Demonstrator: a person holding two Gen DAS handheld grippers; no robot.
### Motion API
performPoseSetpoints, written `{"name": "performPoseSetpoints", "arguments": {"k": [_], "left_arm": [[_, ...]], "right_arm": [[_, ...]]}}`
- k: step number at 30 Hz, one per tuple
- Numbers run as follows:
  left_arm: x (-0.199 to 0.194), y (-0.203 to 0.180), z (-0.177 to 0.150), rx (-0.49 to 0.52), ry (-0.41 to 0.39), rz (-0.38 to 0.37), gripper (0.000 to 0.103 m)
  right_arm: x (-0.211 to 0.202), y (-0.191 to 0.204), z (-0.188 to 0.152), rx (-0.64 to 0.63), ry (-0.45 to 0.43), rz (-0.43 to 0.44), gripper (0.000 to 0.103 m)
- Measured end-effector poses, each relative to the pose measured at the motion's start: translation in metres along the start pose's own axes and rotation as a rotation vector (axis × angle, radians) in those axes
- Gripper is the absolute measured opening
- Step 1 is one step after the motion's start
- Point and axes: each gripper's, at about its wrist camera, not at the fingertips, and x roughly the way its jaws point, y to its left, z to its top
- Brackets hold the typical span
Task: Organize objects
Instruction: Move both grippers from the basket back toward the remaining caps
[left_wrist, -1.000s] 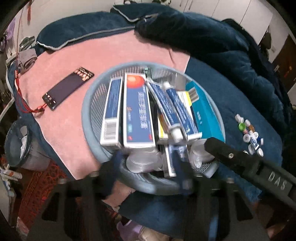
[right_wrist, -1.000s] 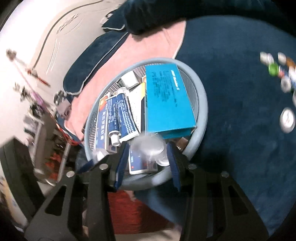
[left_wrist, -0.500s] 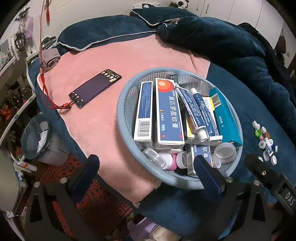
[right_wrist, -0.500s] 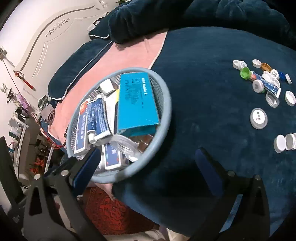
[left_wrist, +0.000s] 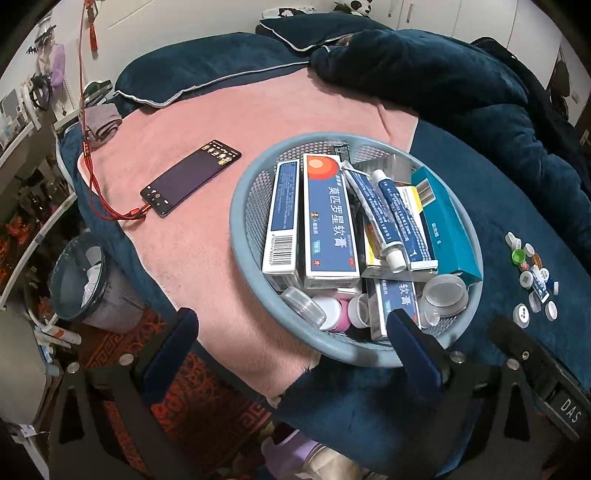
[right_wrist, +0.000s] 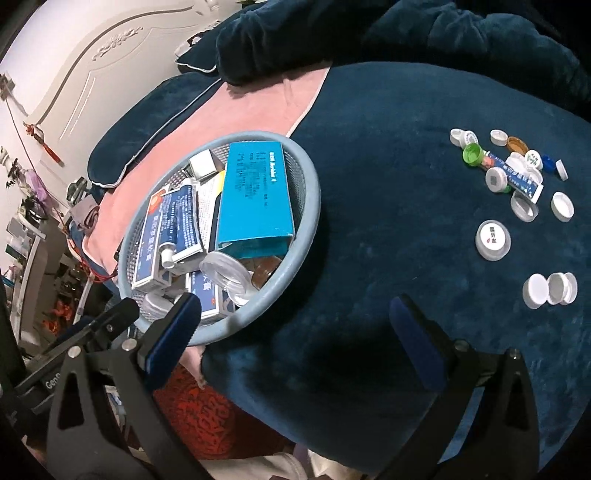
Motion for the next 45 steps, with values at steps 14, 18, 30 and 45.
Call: {"name": "performPoseSetpoints", "arguments": {"k": [14, 18, 30, 45], "left_arm": [[-0.002, -0.004, -0.001, 0.014, 0.002, 0.004, 0.102], [-0.002, -0.004, -0.001, 0.014, 0.001, 0.004, 0.102], [-0.004, -0.013, -0.004, 0.039, 0.005, 0.006, 0.102], [-0.009, -0.046, -0.009, 0.095, 0.004, -0.015, 0.102]], "right_arm": [[-0.003, -0.006, -0.001, 0.007, -0.005, -0.014, 0.103], [-0.003, -0.007, -0.001, 0.007, -0.004, -0.017, 0.103], [-0.006, -0.015, -0.003, 0.006, -0.004, -0.033, 0.103], [-0.02, -0.044, -0.008, 0.053, -0.023, -0.071, 0.103]]}}
